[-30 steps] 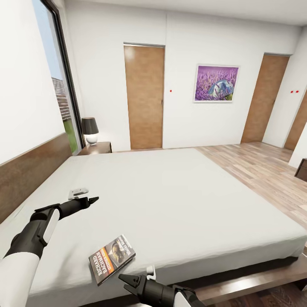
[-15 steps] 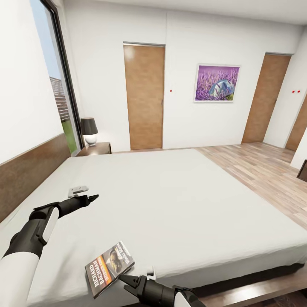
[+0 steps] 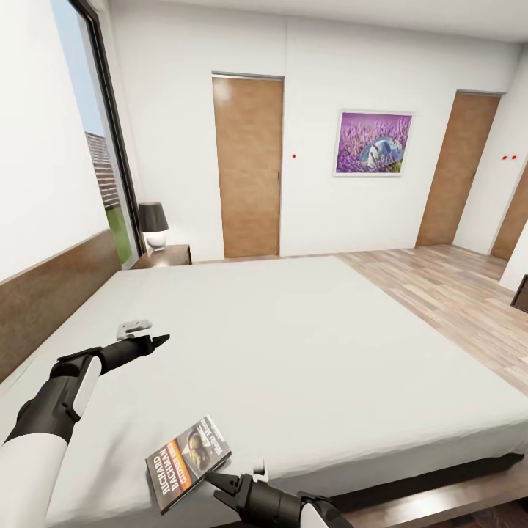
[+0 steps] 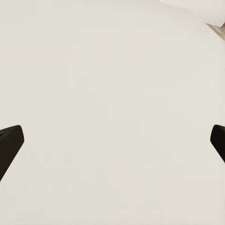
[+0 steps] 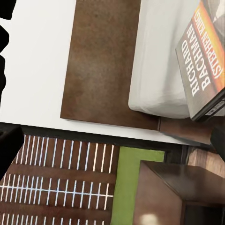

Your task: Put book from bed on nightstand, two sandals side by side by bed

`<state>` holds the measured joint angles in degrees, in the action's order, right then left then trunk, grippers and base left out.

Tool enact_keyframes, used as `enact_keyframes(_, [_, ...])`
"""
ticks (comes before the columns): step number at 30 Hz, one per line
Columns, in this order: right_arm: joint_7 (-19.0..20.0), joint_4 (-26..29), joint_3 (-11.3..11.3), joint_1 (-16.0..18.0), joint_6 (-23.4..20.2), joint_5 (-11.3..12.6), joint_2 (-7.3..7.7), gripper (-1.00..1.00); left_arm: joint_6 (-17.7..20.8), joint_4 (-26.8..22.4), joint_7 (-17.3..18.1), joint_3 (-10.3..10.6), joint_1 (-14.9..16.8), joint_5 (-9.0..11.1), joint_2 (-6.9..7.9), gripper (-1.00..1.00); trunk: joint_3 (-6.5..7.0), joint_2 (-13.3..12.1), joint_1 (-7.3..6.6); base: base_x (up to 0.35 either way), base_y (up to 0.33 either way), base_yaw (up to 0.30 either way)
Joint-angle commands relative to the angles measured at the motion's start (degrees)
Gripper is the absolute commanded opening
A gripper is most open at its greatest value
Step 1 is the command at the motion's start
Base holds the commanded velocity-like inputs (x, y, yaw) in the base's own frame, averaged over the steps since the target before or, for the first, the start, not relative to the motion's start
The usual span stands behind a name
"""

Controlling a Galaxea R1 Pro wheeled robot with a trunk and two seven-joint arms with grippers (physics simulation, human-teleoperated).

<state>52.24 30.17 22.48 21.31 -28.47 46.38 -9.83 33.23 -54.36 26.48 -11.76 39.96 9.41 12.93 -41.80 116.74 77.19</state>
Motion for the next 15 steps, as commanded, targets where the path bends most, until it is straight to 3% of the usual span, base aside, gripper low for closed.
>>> enact_keyframes(1, [0.0,-0.1,0.1,0.0,0.0,0.6,0.03,1.00,0.5,0.0,0.1,-0.1,0.0,0.3,-0.01,1.00,-0.06,0.0,-0.01,0.002,0.000,0.000])
enact_keyframes(8, [0.2,-0.3,0.1,0.0,3.2,0.9,0.03,1.00,0.6,0.0,0.1,-0.1,0.0,0.4,-0.01,1.00,-0.06,0.0,-0.01,0.001,0.000,0.000])
enact_keyframes(15, [2.9,-0.4,0.1,0.0,4.1,0.7,0.06,1.00,0.8,0.0,0.1,-0.1,0.0,0.5,-0.01,1.00,-0.06,0.0,-0.01,0.000,0.000,0.000])
